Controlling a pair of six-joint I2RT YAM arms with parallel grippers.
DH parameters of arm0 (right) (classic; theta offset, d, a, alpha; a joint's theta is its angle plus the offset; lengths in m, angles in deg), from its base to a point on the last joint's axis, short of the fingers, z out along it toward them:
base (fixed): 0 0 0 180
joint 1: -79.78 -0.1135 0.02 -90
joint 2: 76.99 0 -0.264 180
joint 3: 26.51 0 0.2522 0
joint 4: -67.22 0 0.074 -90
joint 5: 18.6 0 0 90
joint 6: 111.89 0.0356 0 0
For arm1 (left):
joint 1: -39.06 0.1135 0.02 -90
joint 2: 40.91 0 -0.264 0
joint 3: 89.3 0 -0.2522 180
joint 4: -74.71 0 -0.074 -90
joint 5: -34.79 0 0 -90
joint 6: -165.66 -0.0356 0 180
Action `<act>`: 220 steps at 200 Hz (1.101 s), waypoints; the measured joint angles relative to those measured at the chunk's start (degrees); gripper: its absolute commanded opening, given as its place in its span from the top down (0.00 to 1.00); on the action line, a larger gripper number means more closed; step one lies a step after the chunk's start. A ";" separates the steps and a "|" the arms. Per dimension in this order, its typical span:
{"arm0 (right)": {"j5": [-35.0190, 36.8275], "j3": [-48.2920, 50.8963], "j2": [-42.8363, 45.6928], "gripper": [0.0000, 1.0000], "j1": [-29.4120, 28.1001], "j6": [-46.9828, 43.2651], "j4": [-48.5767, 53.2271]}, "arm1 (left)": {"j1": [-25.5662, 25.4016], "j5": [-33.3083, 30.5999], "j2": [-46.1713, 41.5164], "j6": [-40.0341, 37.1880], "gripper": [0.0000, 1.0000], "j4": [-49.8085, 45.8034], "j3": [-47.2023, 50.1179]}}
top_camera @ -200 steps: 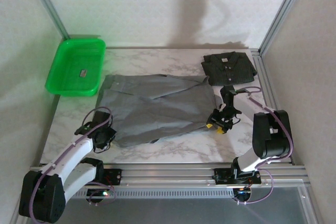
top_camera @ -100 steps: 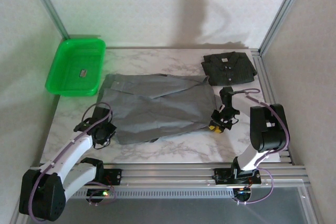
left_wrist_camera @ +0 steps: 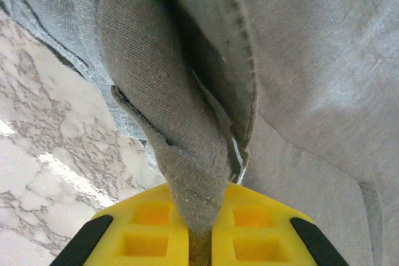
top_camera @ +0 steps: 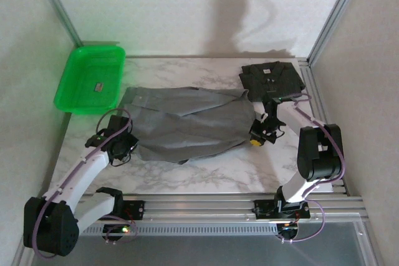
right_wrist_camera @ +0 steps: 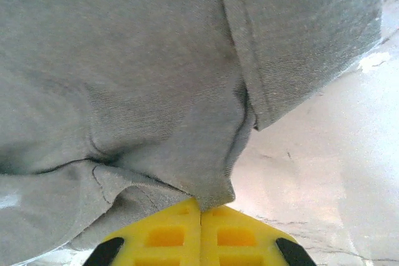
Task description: Fold and stack the long sleeve shirts
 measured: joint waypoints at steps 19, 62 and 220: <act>-0.04 -2.14 -0.15 1.00 0.00 -0.28 1.11 | 0.00 0.04 1.84 -0.31 1.00 0.02 -1.03; -0.20 -7.15 -3.50 1.00 0.26 -1.20 3.45 | 1.25 0.87 4.92 -1.49 1.00 0.37 -3.58; -0.59 -20.26 -17.77 1.00 1.66 -4.28 6.36 | 7.21 7.43 21.11 -11.32 1.00 3.04 -14.23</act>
